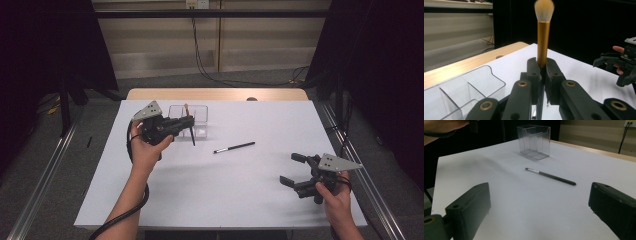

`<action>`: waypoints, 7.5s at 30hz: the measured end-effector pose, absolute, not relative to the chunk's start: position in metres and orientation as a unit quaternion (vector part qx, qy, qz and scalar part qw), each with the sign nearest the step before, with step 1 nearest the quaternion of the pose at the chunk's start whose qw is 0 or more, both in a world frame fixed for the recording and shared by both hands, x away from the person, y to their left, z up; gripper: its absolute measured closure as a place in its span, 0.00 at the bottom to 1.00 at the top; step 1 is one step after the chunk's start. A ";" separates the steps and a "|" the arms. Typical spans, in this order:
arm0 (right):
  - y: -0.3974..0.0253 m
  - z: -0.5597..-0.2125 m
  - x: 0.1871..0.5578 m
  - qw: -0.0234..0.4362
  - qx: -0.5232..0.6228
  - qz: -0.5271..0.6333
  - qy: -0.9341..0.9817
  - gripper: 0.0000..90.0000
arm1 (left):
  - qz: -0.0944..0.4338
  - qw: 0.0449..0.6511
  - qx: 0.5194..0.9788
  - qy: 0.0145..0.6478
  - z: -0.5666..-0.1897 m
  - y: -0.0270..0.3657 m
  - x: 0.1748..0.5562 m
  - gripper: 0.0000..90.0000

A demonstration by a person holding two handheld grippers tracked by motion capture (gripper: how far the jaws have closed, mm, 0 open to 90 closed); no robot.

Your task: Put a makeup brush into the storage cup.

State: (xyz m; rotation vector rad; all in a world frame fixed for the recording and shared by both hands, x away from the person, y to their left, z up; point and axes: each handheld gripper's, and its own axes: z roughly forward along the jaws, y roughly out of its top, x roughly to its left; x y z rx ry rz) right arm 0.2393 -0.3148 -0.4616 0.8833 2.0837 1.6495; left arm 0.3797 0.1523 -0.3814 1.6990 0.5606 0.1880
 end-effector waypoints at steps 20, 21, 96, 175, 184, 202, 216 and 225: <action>-0.318 -0.461 0.239 0.171 0.311 0.585 0.729 0.04 | 0.102 0.612 0.740 0.262 -0.367 0.162 0.392 0.93; -0.318 -0.461 0.239 0.171 0.311 0.585 0.729 0.04 | 0.103 0.611 0.739 0.263 -0.367 0.162 0.392 0.93; -0.317 -0.462 0.243 0.169 0.305 0.586 0.731 0.03 | 0.178 0.592 0.722 0.311 -0.328 0.175 0.442 0.93; -0.317 -0.462 0.243 0.170 0.300 0.587 0.733 0.03 | 0.203 0.565 0.718 0.352 -0.379 0.174 0.457 0.93; -0.317 -0.462 0.243 0.170 0.299 0.587 0.733 0.03 | 0.198 0.565 0.719 0.354 -0.386 0.173 0.456 0.93; -0.316 -0.462 0.243 0.170 0.299 0.586 0.733 0.03 | 0.192 0.565 0.721 0.351 -0.390 0.172 0.455 0.93; -0.316 -0.462 0.243 0.170 0.298 0.587 0.733 0.03 | 0.175 0.569 0.720 0.357 -0.393 0.172 0.455 0.87; -0.316 -0.462 0.242 0.170 0.297 0.587 0.734 0.03 | 0.157 0.570 0.713 0.377 -0.396 0.177 0.452 0.54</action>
